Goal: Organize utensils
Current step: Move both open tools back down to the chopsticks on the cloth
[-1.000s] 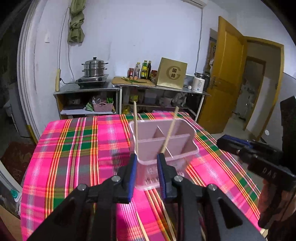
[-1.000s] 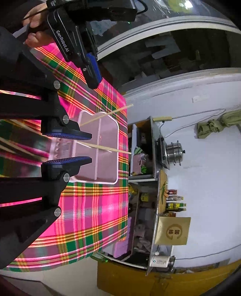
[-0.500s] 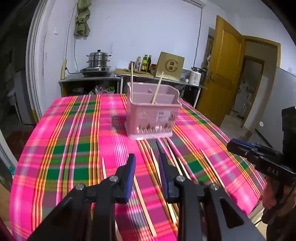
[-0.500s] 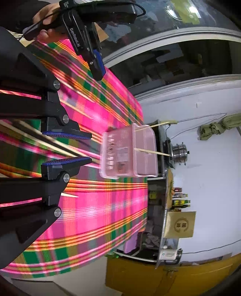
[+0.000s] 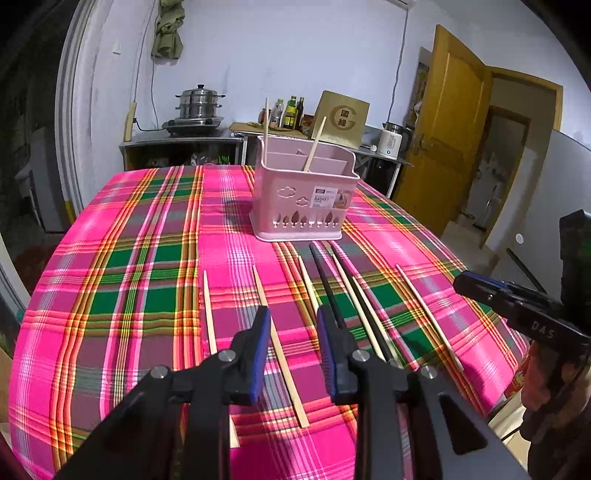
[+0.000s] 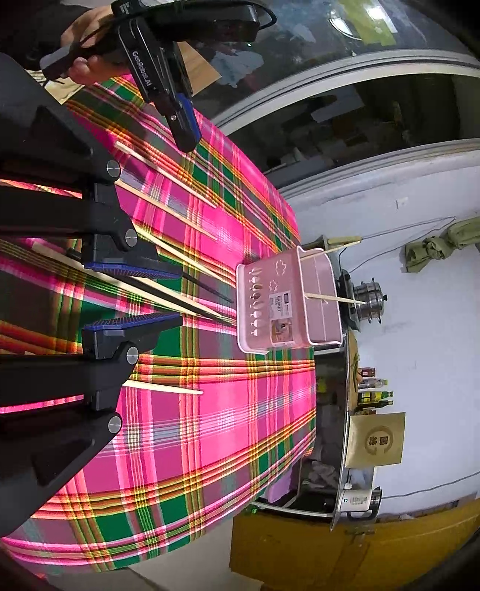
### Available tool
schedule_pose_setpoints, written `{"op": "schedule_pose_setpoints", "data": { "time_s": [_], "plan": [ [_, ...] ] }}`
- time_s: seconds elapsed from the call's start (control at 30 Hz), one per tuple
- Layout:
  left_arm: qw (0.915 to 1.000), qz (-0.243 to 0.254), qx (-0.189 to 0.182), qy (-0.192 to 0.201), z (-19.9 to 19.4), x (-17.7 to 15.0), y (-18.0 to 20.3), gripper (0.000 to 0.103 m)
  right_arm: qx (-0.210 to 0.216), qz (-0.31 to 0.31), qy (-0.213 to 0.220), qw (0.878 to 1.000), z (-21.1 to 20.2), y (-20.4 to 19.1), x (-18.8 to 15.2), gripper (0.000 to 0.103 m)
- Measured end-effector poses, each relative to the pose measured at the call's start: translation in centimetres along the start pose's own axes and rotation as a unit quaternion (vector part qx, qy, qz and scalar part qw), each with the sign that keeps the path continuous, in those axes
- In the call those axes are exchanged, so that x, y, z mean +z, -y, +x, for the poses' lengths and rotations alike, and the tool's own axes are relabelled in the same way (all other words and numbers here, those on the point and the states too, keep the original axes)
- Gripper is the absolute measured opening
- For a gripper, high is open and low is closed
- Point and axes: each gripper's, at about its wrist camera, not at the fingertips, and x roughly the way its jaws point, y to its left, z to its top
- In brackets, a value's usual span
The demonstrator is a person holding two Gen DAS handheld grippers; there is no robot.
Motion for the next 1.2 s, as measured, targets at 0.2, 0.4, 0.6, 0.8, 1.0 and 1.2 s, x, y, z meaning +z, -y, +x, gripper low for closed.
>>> {"op": "schedule_pose_setpoints", "data": {
  "time_s": [0.2,0.4,0.6,0.8,1.0,1.2],
  "plan": [
    [0.9999,-0.003,0.006,-0.014,1.2,0.0,-0.3,0.028,-0.007,0.002,-0.021,1.000,1.8,0.1,-0.1,0.019],
    [0.9990,0.001,0.025,-0.039,3.7,0.7,-0.7,0.029,-0.024,0.004,-0.052,0.998,4.6,0.3,-0.2,0.019],
    [0.9964,-0.005,0.029,-0.079,7.0,1.6,-1.4,0.029,-0.038,0.013,-0.087,0.995,7.8,0.7,-0.1,0.019],
    [0.9934,-0.010,0.043,-0.106,9.9,2.4,-2.1,0.029,-0.051,0.015,-0.115,0.992,10.4,0.9,0.1,0.019],
    [0.9914,-0.010,0.047,-0.121,11.5,2.8,-2.3,0.029,-0.062,0.007,-0.134,0.989,11.9,0.7,0.2,0.019],
    [0.9901,-0.012,0.048,-0.131,12.4,2.6,-2.6,0.029,-0.067,0.004,-0.134,0.989,12.2,0.4,0.6,0.019]
  ]
}}
